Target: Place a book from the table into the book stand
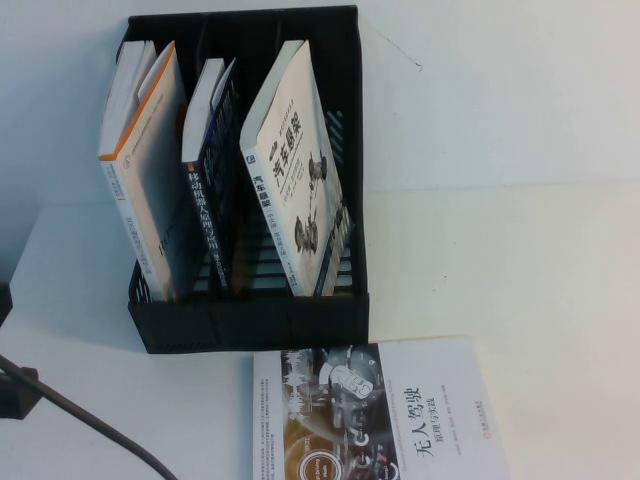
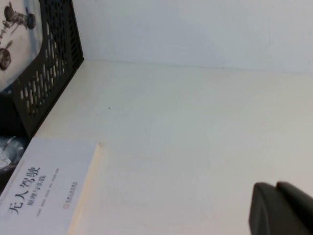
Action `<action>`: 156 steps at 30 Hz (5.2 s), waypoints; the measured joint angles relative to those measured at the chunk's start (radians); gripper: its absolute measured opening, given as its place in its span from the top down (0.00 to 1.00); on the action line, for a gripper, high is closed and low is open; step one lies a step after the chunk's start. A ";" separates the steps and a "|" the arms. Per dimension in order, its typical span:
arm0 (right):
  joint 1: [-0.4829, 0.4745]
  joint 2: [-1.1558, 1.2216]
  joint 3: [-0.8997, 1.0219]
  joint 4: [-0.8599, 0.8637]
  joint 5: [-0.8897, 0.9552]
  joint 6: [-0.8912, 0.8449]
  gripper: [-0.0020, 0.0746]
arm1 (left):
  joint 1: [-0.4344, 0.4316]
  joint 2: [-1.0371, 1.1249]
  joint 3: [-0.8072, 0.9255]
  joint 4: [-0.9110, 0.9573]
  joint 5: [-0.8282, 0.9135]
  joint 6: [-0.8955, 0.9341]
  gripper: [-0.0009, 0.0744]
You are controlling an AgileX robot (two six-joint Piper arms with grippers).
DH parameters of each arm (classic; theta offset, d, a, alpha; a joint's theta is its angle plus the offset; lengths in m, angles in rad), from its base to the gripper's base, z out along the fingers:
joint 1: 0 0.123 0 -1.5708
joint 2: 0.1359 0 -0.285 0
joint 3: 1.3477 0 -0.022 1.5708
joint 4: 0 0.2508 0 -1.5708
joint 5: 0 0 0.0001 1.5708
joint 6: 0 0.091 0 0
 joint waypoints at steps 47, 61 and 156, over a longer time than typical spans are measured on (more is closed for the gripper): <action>0.000 0.000 0.001 0.001 -0.006 0.000 0.97 | 0.276 -0.636 0.537 -0.040 0.106 -0.055 0.99; 0.000 0.000 0.001 0.001 -0.006 0.017 0.97 | 0.276 -0.636 0.537 -0.041 0.106 0.063 0.99; -0.327 -0.109 0.409 0.349 -0.467 -0.356 0.97 | 0.276 -0.636 0.537 -0.082 0.106 0.177 0.99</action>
